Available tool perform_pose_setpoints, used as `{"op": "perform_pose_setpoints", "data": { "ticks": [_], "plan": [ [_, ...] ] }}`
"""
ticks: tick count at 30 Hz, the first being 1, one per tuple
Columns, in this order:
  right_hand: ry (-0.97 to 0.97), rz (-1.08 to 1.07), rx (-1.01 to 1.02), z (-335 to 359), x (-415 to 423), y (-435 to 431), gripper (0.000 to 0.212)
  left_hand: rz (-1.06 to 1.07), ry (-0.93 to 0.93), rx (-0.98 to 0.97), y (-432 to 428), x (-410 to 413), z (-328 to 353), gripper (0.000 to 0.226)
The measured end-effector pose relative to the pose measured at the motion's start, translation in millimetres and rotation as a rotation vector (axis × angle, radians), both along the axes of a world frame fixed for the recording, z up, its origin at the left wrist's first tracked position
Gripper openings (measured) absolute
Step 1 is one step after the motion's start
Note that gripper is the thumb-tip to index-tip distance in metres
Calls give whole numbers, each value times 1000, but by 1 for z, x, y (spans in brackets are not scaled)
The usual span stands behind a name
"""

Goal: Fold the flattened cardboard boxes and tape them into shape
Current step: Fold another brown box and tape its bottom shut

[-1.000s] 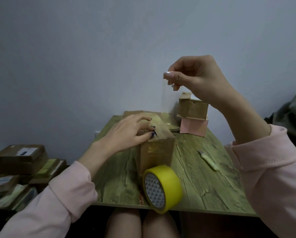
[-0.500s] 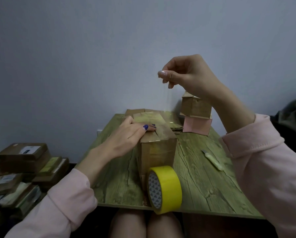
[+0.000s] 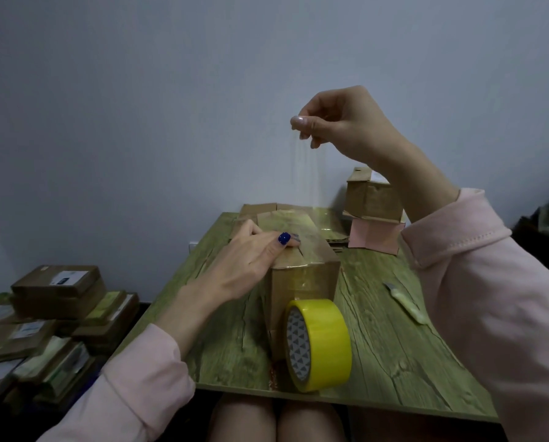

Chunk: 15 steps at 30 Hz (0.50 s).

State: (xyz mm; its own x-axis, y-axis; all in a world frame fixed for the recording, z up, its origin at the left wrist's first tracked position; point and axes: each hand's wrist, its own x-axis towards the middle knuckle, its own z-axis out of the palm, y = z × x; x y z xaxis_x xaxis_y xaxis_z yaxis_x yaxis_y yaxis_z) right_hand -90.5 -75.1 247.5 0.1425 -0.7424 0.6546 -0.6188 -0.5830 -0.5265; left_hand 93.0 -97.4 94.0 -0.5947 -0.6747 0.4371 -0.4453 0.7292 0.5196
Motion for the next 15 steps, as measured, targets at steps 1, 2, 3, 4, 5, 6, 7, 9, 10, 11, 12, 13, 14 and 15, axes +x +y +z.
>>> {"op": "perform_pose_setpoints", "data": {
  "ticks": [1, 2, 3, 4, 5, 6, 7, 9, 10, 11, 12, 13, 14, 15],
  "plan": [
    [6, -4, -4, 1, 0, -2, 16, 0, -1, -7, 1, -1, 1, 90],
    [13, -7, -7, 2, 0, -4, 17, -1, -6, -18, 1, -1, 1, 93],
    [21, -9, -8, 3, 0, -6, 17, 1, -12, -29, 1, -2, 1, 95],
    [27, -8, -10, 4, 1, -7, 18, 3, -14, -32, 0, -2, 0, 95],
    [27, -6, -12, 5, 1, -9, 18, 6, -11, -30, -1, -2, 0, 95],
    [20, -1, -17, 6, 1, -9, 18, 7, -6, -26, -1, -3, -1, 95],
    [10, 4, -24, 8, 1, -10, 17, 7, 0, -22, -1, -3, -1, 95],
    [-2, 8, -41, 12, 0, -10, 17, 4, 8, -21, -2, -3, -2, 94],
    [1, 8, -46, 13, 0, -10, 17, 3, 13, -19, -2, -3, -3, 93],
    [11, 7, -48, 14, 0, -11, 17, 2, 22, -16, -2, -3, -3, 92],
    [23, 4, -48, 15, -1, -12, 18, 3, 28, -13, -2, -3, -3, 91],
    [34, -1, -45, 15, -1, -14, 19, 5, 30, -12, -2, -3, -3, 92],
    [39, -7, -42, 14, -2, -16, 20, 9, 26, -14, -2, -4, -3, 93],
    [40, -11, -38, 14, -2, -18, 22, 10, 21, -21, -1, -4, -2, 94]
  ]
}}
